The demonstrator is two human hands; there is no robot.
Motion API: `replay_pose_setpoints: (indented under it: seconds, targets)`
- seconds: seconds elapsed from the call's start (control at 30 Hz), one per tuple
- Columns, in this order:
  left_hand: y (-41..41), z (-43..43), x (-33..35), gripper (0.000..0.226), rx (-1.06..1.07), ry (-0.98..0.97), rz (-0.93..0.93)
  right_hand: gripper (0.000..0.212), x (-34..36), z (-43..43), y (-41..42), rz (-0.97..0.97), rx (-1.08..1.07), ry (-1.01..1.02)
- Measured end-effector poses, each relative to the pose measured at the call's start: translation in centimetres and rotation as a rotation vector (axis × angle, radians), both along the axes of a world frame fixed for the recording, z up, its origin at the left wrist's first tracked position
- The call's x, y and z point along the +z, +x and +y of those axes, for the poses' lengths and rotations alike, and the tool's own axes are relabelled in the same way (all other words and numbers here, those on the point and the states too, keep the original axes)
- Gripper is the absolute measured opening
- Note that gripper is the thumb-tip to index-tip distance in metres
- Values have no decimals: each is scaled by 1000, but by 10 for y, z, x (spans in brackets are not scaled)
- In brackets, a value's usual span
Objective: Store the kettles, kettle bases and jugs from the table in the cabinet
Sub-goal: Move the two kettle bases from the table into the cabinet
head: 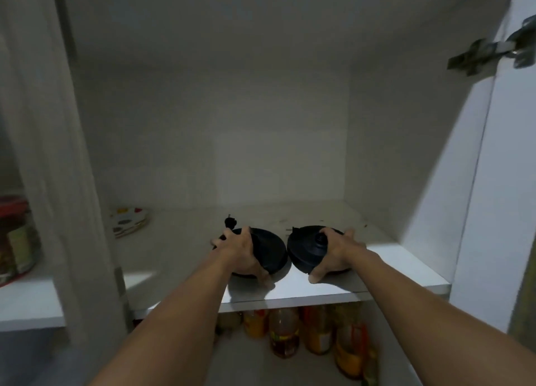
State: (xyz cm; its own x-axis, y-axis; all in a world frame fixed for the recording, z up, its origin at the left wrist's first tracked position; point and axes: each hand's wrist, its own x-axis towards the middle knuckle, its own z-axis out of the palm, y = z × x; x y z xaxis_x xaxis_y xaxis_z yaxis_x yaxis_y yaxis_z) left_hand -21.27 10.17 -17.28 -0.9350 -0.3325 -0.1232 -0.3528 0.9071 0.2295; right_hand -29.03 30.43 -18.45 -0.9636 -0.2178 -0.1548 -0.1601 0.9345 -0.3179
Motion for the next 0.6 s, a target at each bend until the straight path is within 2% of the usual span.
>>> replay_pose_setpoints:
  seconds: [0.13, 0.37, 0.47, 0.53, 0.6]
  targets:
    - [-32, -17, -13, 130, -27, 46, -76, 125, -2, 4, -23, -93, 35, 52]
    - [-54, -34, -16, 128, -84, 61, -152, 135, -5, -5, -38, -92, -24, 98]
    - [-47, -36, -26, 133, -34, 138, -92, 139, -12, -2, -33, -65, -62, 41]
    - [-34, -34, -36, 138, 74, 208, 11, 144, -15, 1, -25, -43, -114, -44]
    - [-18, -27, -45, 133, 187, 272, 141, 141, -20, 1, -12, -4, -157, -142]
